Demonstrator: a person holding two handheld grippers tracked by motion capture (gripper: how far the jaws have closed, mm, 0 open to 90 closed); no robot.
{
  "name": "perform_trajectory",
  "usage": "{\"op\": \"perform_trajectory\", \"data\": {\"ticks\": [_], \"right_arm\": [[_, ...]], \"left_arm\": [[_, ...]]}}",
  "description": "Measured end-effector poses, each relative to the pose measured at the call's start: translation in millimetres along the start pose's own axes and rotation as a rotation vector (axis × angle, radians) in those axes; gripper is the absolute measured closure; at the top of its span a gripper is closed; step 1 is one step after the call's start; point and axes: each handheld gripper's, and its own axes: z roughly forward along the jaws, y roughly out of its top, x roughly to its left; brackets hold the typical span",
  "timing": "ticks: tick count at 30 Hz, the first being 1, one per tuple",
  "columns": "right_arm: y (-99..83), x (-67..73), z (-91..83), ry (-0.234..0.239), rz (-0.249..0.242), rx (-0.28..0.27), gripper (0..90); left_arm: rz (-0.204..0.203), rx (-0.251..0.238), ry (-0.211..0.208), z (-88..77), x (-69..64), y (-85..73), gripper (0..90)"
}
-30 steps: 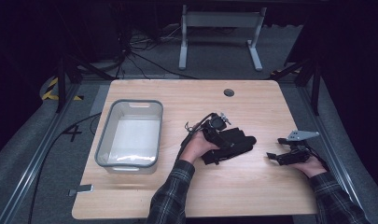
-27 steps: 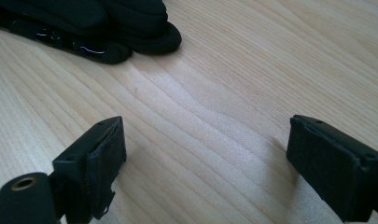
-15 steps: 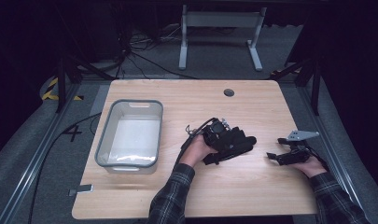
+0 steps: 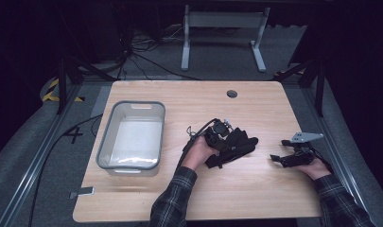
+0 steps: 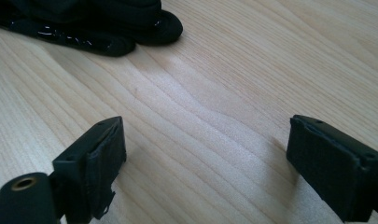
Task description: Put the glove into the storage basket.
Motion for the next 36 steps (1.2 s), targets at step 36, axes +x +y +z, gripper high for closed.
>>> {"op": "perform_trajectory", "data": {"ticks": [36], "right_arm": [[0.0,0.0,0.0,0.000,0.000,0.000,12.2]], "left_arm": [[-0.148,-0.144,0.149,-138.2,5.7,-9.3,70.0]]}}
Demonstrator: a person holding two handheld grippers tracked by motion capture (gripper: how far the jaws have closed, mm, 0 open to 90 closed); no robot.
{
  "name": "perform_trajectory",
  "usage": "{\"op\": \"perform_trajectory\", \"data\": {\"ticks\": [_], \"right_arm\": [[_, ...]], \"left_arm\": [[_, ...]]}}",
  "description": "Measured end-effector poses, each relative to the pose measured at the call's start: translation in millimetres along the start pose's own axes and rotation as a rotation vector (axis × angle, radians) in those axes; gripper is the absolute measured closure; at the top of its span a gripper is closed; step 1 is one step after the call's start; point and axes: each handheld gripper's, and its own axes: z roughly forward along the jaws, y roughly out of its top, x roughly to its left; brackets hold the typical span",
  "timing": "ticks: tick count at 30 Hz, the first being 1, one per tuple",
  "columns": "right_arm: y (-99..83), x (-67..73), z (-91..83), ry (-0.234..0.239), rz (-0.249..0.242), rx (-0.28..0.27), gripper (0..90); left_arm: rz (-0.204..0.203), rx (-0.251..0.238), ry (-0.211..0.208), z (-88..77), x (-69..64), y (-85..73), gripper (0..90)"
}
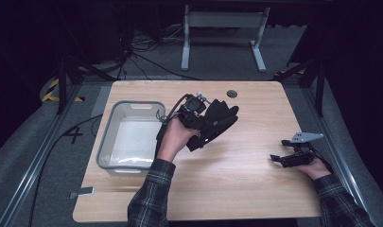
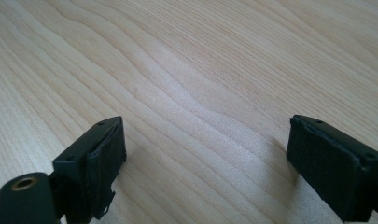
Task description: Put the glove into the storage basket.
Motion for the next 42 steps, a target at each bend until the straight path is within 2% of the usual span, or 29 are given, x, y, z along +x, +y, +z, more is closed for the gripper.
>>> {"op": "perform_trajectory", "data": {"ticks": [11,12,17,25,33,34,35,37,42], "right_arm": [[0.0,0.0,0.0,0.000,0.000,0.000,12.2],[0.0,0.0,0.0,0.000,0.000,0.000,12.2],[0.0,0.0,0.0,0.000,0.000,0.000,12.2],[0.0,0.0,0.0,0.000,0.000,0.000,12.2],[0.0,0.0,0.0,0.000,0.001,0.000,12.2],[0.0,0.1,0.0,0.000,0.000,0.000,12.2],[0.0,0.1,0.0,0.000,0.000,0.000,12.2],[0.0,0.0,0.0,0.000,0.001,0.000,12.2],[0.4,-0.1,0.3,-0.002,0.003,0.000,12.2]], "left_arm": [[-0.058,-0.033,0.063,-32.3,20.2,-22.0,69.9],[-0.073,-0.036,0.077,-39.8,25.2,-28.8,69.9],[-0.107,-0.051,0.107,-52.3,33.4,-41.4,69.8],[-0.173,-0.069,0.174,-77.4,53.1,-70.7,69.7],[-0.249,-0.082,0.216,-93.7,72.5,-102.1,69.7],[-0.268,-0.083,0.221,-95.0,75.2,-107.0,69.7],[-0.268,-0.083,0.221,-95.0,75.2,-107.0,69.7],[-0.303,-0.089,0.240,-99.4,82.2,-119.0,69.7],[-0.343,-0.090,0.260,-102.5,92.0,-135.6,69.7]]}}
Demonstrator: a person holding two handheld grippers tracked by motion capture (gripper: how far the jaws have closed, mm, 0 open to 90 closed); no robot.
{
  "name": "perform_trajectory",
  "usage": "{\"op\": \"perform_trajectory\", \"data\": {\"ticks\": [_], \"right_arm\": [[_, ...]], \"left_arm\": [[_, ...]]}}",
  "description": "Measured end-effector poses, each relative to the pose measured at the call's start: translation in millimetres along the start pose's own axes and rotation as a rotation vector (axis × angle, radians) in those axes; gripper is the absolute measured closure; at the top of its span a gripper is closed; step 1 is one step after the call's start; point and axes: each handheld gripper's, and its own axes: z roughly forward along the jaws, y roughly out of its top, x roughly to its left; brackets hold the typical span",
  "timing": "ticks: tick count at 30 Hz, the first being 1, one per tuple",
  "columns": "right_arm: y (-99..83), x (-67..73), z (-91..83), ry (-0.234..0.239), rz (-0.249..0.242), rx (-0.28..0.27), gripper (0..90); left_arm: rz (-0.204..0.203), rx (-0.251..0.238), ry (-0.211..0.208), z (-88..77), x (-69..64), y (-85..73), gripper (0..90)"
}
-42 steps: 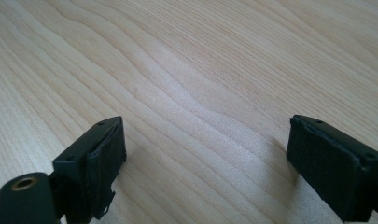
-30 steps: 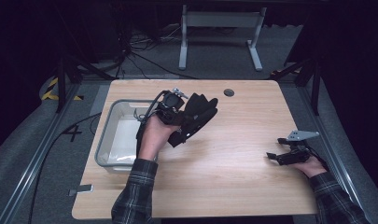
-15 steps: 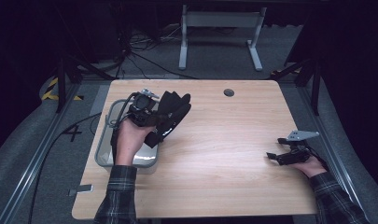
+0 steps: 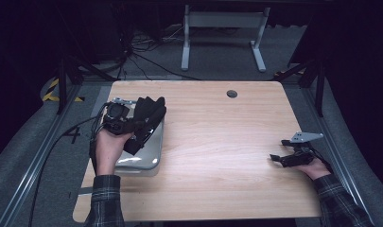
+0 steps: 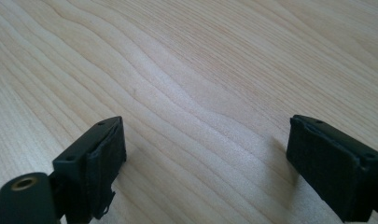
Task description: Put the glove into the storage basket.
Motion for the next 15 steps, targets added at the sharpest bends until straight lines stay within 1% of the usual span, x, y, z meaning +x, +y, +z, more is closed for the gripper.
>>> {"op": "perform_trajectory", "data": {"ticks": [1,2,5,9,11,12,15], "right_arm": [[0.0,0.0,0.0,0.000,0.000,0.000,12.2],[0.0,0.0,0.0,0.000,0.000,0.000,12.2],[0.0,0.0,0.0,0.000,0.000,0.000,12.2],[0.0,0.0,0.1,-0.001,0.000,0.000,12.2],[0.0,0.0,0.0,0.000,0.000,0.000,12.2],[0.0,0.0,0.0,0.000,0.000,0.000,12.2],[0.0,0.0,0.0,0.000,0.000,0.000,12.2]], "left_arm": [[0.000,0.000,0.000,0.0,0.0,0.0,69.7],[-0.019,0.001,0.003,1.1,5.3,-5.1,69.7],[-0.036,0.018,0.007,5.5,11.7,-11.2,69.7],[-0.051,0.032,0.011,12.0,16.1,-15.6,69.7],[-0.059,0.051,0.006,19.6,17.8,-18.9,69.6],[-0.059,0.051,0.006,19.6,17.8,-18.9,69.6],[-0.058,0.094,0.006,31.9,18.5,-22.3,69.5]]}}
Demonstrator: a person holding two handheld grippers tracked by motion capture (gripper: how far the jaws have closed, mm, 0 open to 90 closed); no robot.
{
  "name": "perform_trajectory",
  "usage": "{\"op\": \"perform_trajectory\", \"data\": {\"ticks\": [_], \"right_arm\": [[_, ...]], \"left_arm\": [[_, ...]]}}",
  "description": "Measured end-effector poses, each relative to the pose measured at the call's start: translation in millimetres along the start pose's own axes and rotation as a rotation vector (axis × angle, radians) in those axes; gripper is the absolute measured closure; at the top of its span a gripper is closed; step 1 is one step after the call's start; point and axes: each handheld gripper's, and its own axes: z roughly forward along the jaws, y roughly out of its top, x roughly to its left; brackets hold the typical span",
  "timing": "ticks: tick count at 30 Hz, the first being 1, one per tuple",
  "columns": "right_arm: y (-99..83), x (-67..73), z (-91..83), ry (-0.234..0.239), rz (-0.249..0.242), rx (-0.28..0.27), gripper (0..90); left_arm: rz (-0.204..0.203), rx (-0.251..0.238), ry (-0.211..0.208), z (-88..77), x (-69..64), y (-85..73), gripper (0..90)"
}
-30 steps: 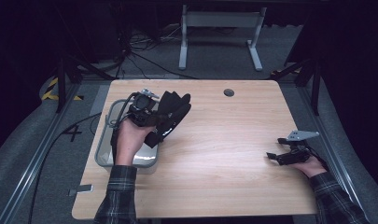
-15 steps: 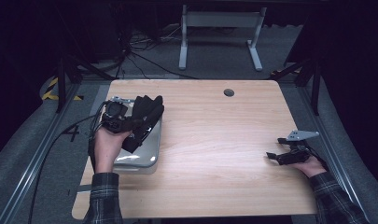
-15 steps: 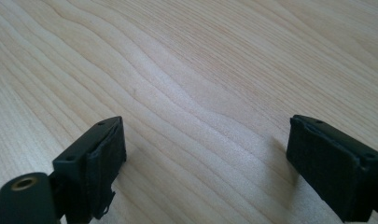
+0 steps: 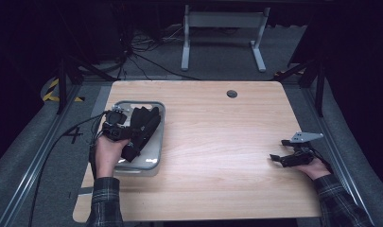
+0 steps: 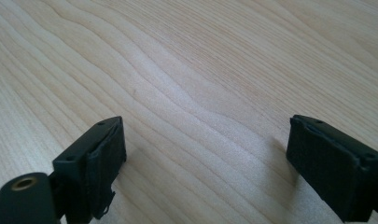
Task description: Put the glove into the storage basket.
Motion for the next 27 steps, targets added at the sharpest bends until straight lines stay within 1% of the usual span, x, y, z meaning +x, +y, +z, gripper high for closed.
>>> {"op": "perform_trajectory", "data": {"ticks": [1,2,3,7,10,12,15,16,17,19,21,22,23,24,25,26,27], "right_arm": [[0.0,0.0,0.0,0.000,0.000,0.000,12.2],[0.0,0.0,0.0,0.000,0.000,0.000,12.2],[0.0,0.0,0.0,0.000,0.000,0.000,12.2],[0.0,0.0,0.0,0.000,0.000,0.000,12.2],[0.0,0.0,0.0,0.000,0.000,0.000,12.2],[0.0,0.0,0.0,0.000,0.000,0.000,12.2],[0.0,0.0,0.0,0.000,0.000,0.000,12.2],[0.0,0.0,0.0,0.000,0.000,0.000,12.2],[0.0,0.0,0.0,0.000,0.000,0.000,12.2],[0.0,0.0,0.0,0.000,0.000,0.000,12.2],[0.0,0.0,0.0,0.000,0.000,0.000,12.2],[0.0,0.0,0.0,0.000,0.000,0.000,12.2],[0.0,0.0,0.0,0.000,0.000,0.000,12.2],[0.0,0.0,0.0,0.000,0.000,0.000,12.2],[0.0,0.0,0.0,0.000,0.000,0.000,12.2],[0.0,0.0,0.0,0.000,0.000,0.000,12.2],[0.0,0.0,0.0,0.000,0.000,0.000,12.2]], "left_arm": [[0.003,0.010,0.000,3.1,0.9,-0.4,69.4],[0.003,0.010,0.000,3.1,0.9,-0.4,69.3],[-0.002,0.014,0.004,5.8,0.8,-0.8,69.3],[-0.004,0.039,0.013,15.6,1.9,-2.4,68.7],[0.005,0.058,0.023,20.8,1.6,-3.0,67.3],[0.004,0.064,0.031,22.3,1.8,-3.2,66.3],[-0.001,0.063,0.029,23.5,2.5,-3.5,64.7],[-0.005,0.069,0.028,24.6,2.4,-3.6,63.9],[0.000,0.079,0.026,25.8,2.9,-3.5,63.0],[-0.005,0.091,0.034,27.8,3.2,-3.4,61.2],[-0.011,0.100,0.038,29.0,3.6,-3.4,56.5],[-0.013,0.102,0.045,28.9,4.1,-3.5,52.5],[-0.020,0.095,0.051,28.2,4.4,-3.7,49.3],[-0.023,0.087,0.047,26.2,5.0,-3.6,45.7],[-0.023,0.072,0.051,23.7,4.6,-3.3,40.2],[-0.021,0.064,0.052,21.6,4.1,-3.1,37.1],[-0.020,0.045,0.055,18.5,2.3,-2.6,34.9]]}}
